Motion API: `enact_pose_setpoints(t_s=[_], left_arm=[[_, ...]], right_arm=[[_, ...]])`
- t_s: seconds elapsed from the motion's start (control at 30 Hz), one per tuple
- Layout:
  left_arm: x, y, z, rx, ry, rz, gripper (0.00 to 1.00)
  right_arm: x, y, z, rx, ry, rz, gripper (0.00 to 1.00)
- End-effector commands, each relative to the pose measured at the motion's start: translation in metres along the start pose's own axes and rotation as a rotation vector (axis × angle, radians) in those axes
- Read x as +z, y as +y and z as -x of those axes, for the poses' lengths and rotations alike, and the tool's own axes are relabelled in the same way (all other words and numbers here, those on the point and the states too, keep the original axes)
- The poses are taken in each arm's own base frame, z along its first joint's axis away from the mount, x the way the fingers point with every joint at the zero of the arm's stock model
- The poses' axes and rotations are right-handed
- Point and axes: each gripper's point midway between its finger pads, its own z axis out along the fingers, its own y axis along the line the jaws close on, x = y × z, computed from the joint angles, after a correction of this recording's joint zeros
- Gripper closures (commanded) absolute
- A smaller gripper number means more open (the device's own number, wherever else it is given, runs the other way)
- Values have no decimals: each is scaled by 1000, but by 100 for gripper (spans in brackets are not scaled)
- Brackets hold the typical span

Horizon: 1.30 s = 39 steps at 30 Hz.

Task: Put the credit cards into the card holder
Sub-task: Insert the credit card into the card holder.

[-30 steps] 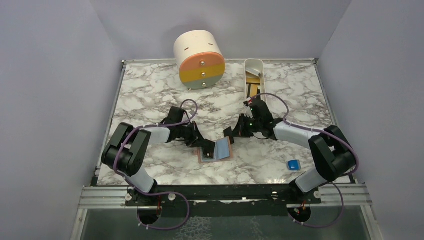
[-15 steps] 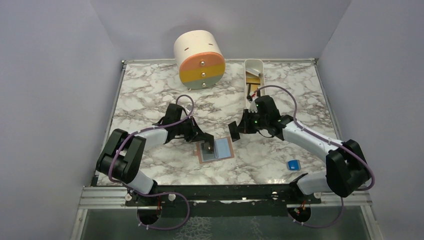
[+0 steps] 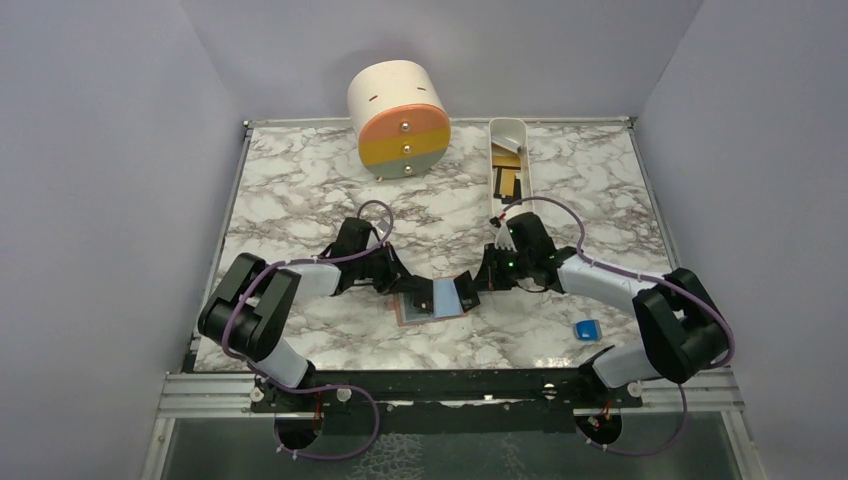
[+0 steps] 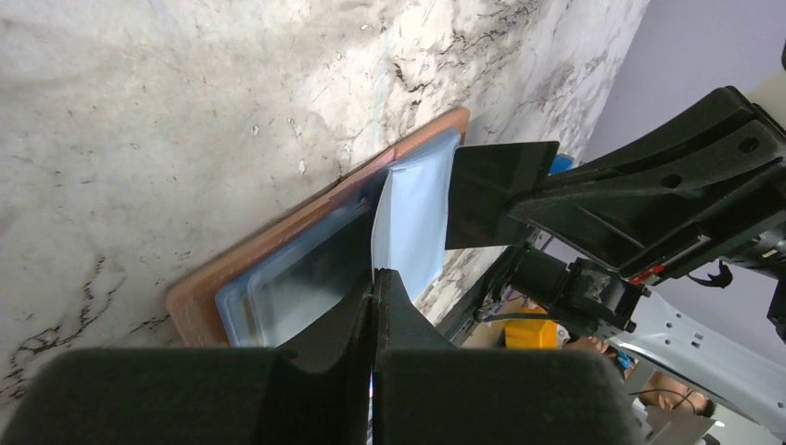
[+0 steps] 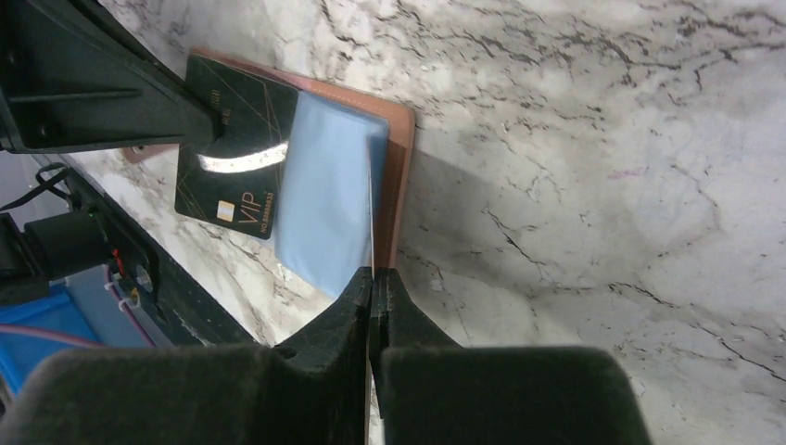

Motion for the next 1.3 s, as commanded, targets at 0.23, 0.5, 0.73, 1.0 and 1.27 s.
enact_pose_setpoints(t_s=[0.23,0.5,0.73,1.0,1.27], left_arm=[[7,11,-2,10,-39,33,100],[1,22,-13,1,-8,80,100],[-6,29,-18,19,4,131,100],[0,14,-14,46,0,34,100],[6,16,-16,76,16,4,100]], right_arm=[[8,-14,-21,36,14,-8,99],[8,-20,-24,41,12,-34,99],[10,-22,-23,37,11,-45,99],[12,-25,-25,41,17,-51,99],[12,-24,-26,43,17,-44,99]])
